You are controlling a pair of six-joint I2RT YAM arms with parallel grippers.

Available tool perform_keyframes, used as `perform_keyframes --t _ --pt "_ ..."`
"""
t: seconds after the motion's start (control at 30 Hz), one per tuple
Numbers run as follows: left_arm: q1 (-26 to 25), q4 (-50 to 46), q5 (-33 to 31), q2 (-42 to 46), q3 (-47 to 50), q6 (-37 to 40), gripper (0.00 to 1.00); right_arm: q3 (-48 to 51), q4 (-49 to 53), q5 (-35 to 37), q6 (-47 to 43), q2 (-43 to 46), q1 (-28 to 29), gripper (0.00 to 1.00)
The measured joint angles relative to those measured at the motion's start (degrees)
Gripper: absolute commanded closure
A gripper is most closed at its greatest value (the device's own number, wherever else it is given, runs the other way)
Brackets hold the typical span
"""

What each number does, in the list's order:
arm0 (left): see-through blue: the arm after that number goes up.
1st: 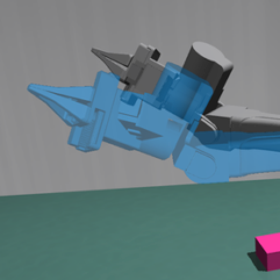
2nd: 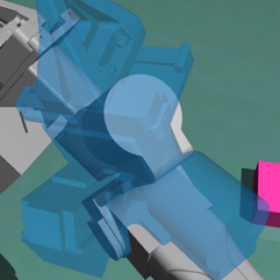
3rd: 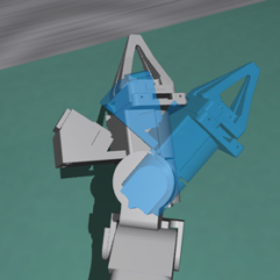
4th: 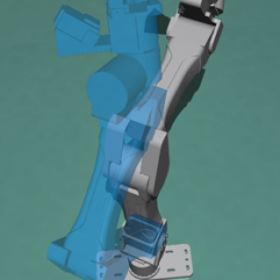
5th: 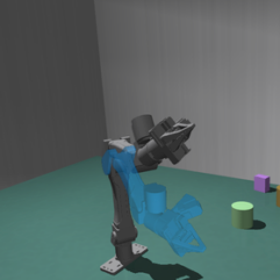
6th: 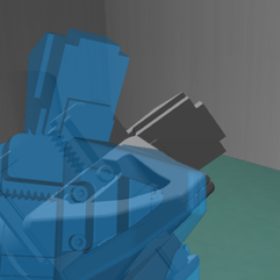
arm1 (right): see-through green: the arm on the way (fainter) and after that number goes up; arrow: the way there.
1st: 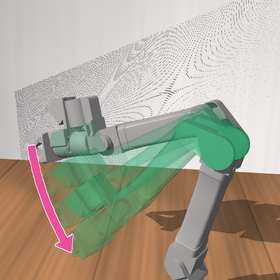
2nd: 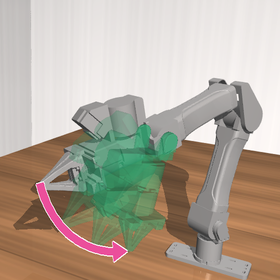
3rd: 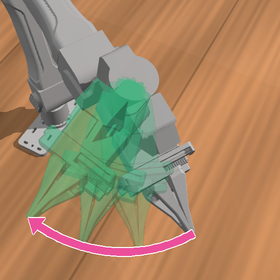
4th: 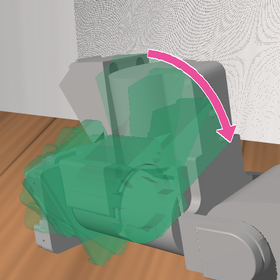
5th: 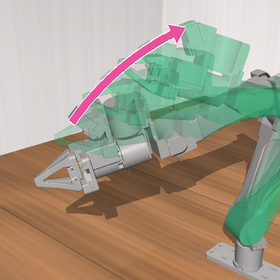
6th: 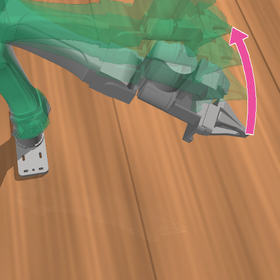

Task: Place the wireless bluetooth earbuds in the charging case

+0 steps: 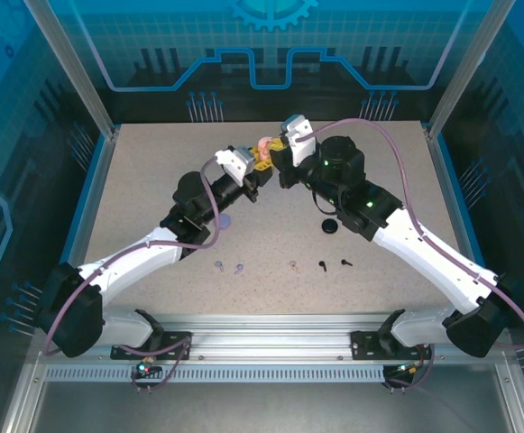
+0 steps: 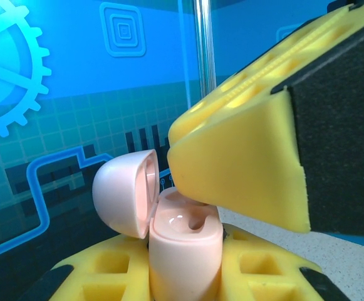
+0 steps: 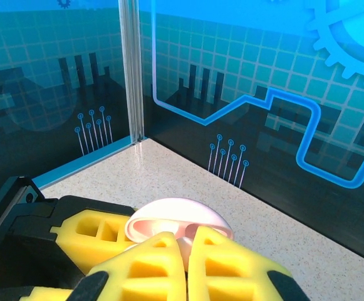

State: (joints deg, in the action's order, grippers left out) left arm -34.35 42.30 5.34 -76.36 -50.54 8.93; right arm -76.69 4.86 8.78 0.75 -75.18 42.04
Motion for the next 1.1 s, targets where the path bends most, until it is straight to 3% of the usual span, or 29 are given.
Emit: perform_keyframes --t 0.47,0.93,1.1 --pt "0.11 -0.04 0.22 -0.92 -0.33 -1.51 1.0 -1.79 2.6 6.49 -7.98 -1.22 2.95 0.96" --pt "0.04 1.29 0.48 -1.42 -0.5 -1.99 1.0 -6.82 7.15 7.26 -3.76 -2.97 4.9 0.51" --pt "0.07 3.37 0.46 -1.42 -0.81 -3.04 1.0 -10.78 10.08 7.58 -0.28 -4.11 4.85 0.44"
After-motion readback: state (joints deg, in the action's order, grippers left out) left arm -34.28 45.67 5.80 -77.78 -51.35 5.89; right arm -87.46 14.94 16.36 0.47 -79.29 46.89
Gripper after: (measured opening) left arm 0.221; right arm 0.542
